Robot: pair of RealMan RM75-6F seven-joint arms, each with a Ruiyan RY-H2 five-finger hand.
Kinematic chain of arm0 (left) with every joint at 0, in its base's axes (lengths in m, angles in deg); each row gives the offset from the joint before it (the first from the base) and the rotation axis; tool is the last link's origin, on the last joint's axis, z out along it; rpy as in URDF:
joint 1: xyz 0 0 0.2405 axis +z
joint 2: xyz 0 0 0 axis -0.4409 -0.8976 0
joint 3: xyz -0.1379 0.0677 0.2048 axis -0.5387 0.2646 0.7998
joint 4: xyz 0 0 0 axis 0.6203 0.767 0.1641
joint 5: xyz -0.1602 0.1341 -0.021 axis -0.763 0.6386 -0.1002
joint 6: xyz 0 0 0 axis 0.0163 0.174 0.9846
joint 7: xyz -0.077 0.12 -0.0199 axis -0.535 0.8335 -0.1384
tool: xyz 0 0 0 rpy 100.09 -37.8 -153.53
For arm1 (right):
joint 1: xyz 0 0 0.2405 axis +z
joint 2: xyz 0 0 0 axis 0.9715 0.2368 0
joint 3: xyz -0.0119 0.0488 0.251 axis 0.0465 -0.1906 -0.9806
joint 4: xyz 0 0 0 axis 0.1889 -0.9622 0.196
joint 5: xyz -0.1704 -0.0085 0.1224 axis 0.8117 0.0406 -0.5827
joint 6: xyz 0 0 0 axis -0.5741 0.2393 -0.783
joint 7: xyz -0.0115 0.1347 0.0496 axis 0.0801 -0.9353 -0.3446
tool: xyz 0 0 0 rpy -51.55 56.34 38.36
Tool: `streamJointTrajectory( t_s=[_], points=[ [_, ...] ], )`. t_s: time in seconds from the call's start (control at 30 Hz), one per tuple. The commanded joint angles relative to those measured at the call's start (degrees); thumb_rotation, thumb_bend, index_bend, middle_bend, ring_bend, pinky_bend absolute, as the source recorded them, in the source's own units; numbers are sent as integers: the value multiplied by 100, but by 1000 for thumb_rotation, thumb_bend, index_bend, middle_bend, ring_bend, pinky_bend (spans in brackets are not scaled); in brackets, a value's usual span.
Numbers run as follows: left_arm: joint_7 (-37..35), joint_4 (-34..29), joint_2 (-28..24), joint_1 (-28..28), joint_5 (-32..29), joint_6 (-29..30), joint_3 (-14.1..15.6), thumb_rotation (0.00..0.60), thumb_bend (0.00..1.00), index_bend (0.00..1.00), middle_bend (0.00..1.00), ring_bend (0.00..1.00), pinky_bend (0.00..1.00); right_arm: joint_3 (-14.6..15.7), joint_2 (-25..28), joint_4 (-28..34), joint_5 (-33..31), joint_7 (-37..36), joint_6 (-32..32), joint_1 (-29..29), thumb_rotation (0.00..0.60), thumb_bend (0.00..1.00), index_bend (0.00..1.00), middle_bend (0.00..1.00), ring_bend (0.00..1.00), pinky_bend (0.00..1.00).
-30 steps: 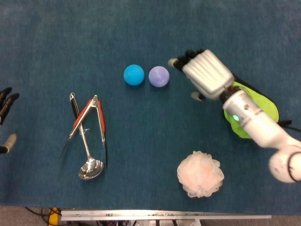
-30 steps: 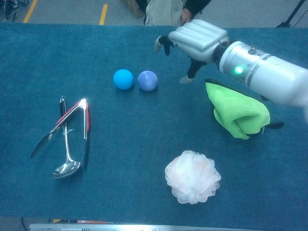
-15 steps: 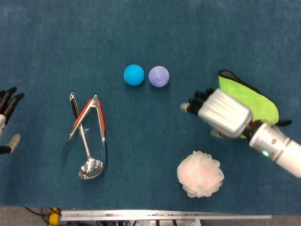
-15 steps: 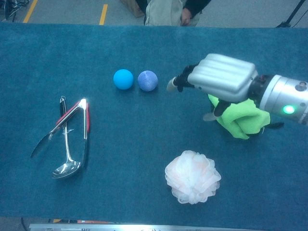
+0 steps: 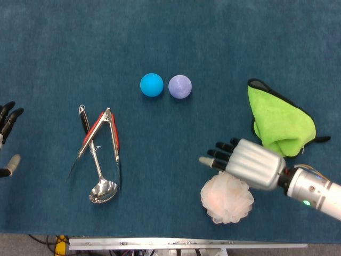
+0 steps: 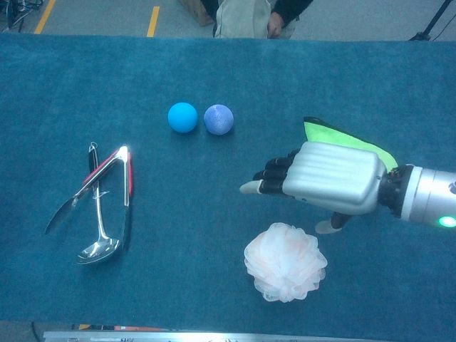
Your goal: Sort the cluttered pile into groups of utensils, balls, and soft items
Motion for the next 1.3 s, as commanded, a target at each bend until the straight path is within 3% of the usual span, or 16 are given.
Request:
streamJointTrajectory(
  t_s=[0.03, 0.33, 0.67, 0.77, 0.9, 1.0, 1.13, 1.3],
  points=[
    [56, -48, 3, -6, -2, -11, 2, 600, 349, 0, 14, 0, 73, 194, 72, 13, 362, -156, -33, -77, 600, 0, 0, 193, 189, 408],
    [303, -240, 12, -20, -1, -35, 14, 600, 349, 0, 14, 0, 73, 392, 55, -112, 826, -437, -165, -174, 600, 0, 0, 186, 180, 392],
    [351, -303, 7, 14, 50, 10, 48, 600, 348, 0, 14, 0, 73, 132, -521, -455, 568, 0, -554, -286, 600, 0, 2, 189, 175, 371],
    [324, -291, -7, 31, 70, 27, 64, 600, 349, 0, 14, 0, 73, 51, -691, -600, 515, 214, -435, -421, 600, 0, 139, 266, 199, 373],
    [284, -277, -3, 40, 97, 40, 71, 600, 349, 0, 14, 0, 73, -14, -851, -771, 381, 381, -325, -587, 600, 0, 408, 392, 328, 447],
    [277, -268, 7, 34, 118, 28, 76, 600, 349, 0, 13, 0, 73, -48, -920, -852, 272, 443, -309, -662, 600, 0, 527, 448, 406, 492],
    [262, -261, 9, 23, 124, 20, 70, 600, 349, 0, 13, 0, 73, -95, -932, -941, 300, 354, -111, -762, 600, 0, 609, 510, 488, 573],
    [241, -239, 31, -2, 120, -18, 62, 600, 349, 0, 14, 0, 73, -185, -823, -1001, 371, 30, 265, -888, 600, 0, 632, 532, 522, 600]
  ],
)
